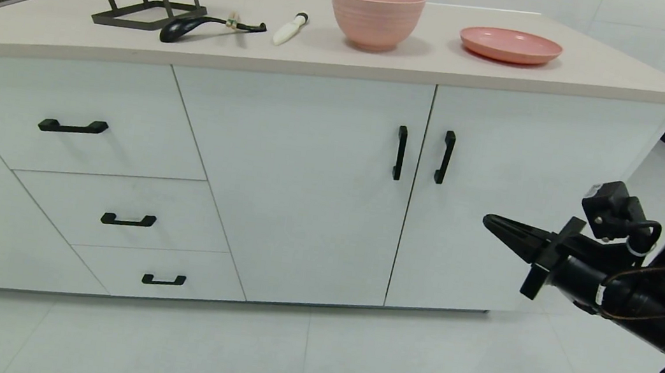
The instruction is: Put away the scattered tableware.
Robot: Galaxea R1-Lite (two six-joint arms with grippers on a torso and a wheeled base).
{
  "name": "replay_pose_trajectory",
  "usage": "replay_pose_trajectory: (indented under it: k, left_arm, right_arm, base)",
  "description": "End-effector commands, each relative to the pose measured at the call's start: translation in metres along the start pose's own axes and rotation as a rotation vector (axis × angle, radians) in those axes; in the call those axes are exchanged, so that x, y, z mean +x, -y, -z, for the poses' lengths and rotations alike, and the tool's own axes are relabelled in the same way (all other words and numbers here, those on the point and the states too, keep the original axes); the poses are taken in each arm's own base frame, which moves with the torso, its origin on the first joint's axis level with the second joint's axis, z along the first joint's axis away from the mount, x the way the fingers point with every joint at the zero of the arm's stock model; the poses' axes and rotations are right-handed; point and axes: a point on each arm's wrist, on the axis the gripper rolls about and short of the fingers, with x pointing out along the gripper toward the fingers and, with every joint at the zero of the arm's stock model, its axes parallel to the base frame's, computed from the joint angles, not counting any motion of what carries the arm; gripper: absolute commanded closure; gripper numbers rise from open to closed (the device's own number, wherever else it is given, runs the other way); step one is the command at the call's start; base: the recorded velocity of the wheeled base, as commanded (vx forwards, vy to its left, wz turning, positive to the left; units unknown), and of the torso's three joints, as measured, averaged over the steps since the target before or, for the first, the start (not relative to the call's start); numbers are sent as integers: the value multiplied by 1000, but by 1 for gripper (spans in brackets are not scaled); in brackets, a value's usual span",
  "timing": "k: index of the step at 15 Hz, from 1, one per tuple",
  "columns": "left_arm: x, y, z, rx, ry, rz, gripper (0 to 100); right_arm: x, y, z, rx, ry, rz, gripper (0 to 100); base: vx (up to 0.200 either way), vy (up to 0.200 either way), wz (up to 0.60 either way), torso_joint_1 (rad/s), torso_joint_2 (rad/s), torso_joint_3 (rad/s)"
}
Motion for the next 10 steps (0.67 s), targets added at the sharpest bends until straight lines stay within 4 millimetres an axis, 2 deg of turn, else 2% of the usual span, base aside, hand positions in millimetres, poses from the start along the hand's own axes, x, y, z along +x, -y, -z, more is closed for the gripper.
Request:
replay_pose_trajectory:
  k: [1, 4, 7, 8, 10]
  left_arm:
    - [35, -8, -51, -35, -38, 70, 0]
    - [59, -12, -61, -5, -36, 183, 0]
    - [116, -19, -73, 151, 24, 443, 0]
    - [134, -22, -76, 198, 74, 489, 0]
    - [169, -29, -69, 226, 111, 520, 0]
  right_arm:
    - [16, 0, 5, 1, 4, -22, 100]
    - [16, 0, 7, 2, 3, -23, 100]
    - [12, -1, 0, -5, 20, -20, 100]
    - [8, -3, -3, 0, 26, -19, 100]
    - [-7, -10, -7, 7, 24, -19, 100]
  base:
    - [0, 0, 0, 0, 0, 0]
    - [0, 0, 0, 0, 0, 0]
    - [0, 0, 0, 0, 0, 0]
    - [0, 0, 0, 0, 0, 0]
    - [0, 0, 0, 0, 0, 0]
